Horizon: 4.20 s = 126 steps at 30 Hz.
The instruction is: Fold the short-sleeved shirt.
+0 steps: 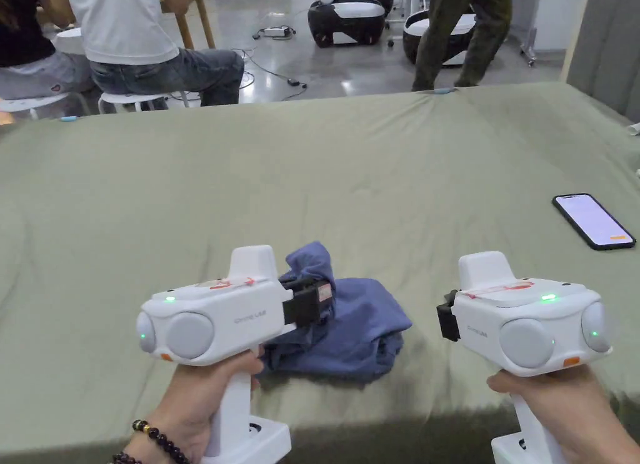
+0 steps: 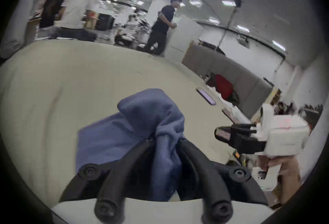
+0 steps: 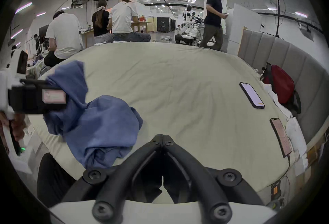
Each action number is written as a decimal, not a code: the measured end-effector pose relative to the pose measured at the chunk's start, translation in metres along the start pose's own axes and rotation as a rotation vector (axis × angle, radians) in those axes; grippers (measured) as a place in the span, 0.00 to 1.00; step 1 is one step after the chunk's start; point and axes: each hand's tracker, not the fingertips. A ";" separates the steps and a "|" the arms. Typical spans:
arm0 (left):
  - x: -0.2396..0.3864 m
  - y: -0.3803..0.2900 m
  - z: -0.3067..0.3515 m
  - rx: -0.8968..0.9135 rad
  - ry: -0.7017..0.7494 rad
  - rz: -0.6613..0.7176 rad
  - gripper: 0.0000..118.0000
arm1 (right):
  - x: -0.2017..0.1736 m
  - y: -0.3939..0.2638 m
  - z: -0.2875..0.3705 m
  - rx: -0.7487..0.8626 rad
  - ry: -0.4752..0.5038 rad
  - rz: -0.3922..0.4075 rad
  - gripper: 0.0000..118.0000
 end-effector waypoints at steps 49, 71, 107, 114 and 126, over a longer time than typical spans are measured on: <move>-0.038 0.012 0.037 0.012 0.083 0.111 0.00 | -0.041 0.028 -0.044 -0.002 0.362 -0.082 0.00; -0.072 -0.026 -0.034 -0.045 0.012 0.426 0.39 | -0.044 -0.007 -0.071 -0.034 0.277 -0.074 0.00; -0.533 0.027 0.311 0.093 0.320 0.438 0.31 | -0.432 0.146 -0.159 0.210 0.323 0.219 0.00; -0.531 0.031 0.295 0.067 0.472 0.353 0.97 | -0.425 0.144 -0.160 0.188 0.336 0.240 0.00; -0.445 0.071 0.317 0.201 0.612 0.309 0.55 | -0.396 0.167 -0.124 0.199 0.329 0.224 0.00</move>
